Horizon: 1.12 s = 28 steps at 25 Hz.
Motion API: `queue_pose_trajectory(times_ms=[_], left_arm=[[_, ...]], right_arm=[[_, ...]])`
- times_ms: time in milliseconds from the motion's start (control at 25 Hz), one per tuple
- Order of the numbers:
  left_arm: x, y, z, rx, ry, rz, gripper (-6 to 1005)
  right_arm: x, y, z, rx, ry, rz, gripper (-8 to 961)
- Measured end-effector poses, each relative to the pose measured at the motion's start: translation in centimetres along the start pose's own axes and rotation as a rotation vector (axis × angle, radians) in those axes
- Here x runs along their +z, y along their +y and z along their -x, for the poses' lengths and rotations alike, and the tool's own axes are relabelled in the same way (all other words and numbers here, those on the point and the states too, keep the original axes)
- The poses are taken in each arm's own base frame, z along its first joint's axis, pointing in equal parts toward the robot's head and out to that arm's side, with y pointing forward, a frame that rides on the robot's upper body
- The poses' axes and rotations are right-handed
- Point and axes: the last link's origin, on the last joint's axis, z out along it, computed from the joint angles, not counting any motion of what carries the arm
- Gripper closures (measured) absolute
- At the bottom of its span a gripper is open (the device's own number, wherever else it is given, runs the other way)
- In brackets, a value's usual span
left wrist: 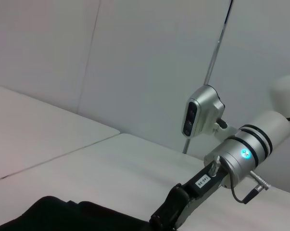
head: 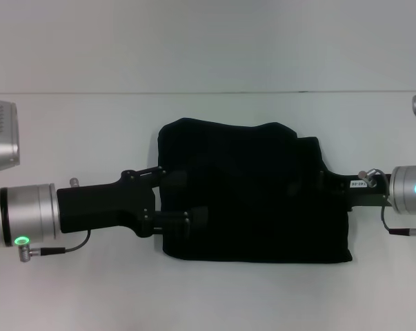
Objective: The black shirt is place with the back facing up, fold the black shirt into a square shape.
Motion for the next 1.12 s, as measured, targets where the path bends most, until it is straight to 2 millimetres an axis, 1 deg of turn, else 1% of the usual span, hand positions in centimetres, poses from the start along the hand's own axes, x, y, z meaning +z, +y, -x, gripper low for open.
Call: queue_pose_trajectory(times_ms=[40,240,360,560,760,960,1120], left_arm=[[0.0,0.0,0.0,0.001,0.0,0.0,90],[0.0,-0.1,0.0,0.002,-0.002,-0.006,91],[0.1,-0.2,-0.1,0.001,-0.002,-0.007,90],[0.1,-0.3,-0.3,-0.004,0.008,-0.011,90],[0.1,-0.4,-0.5,-0.027,0.015,-0.017,91],[0.2,-0.4,-0.6,-0.046,0.016,-0.014,91],[0.2,-0.4,-0.6,-0.073,0.019,-0.015,90]], right_arm=[[0.1,0.0,-0.1,-0.004,-0.005,0.003,699],[0.0,0.4,0.0,-0.043,-0.019,0.036,835],[-0.8,1.0,0.6,-0.076,-0.044,0.089,916],[-3.0,2.4,2.1,-0.152,-0.088,0.186,924],[-4.8,3.1,3.1,-0.201,-0.085,0.225,924],[-5.9,3.5,3.3,-0.23,-0.074,0.252,924],[-6.9,3.2,3.1,-0.231,-0.061,0.259,924]])
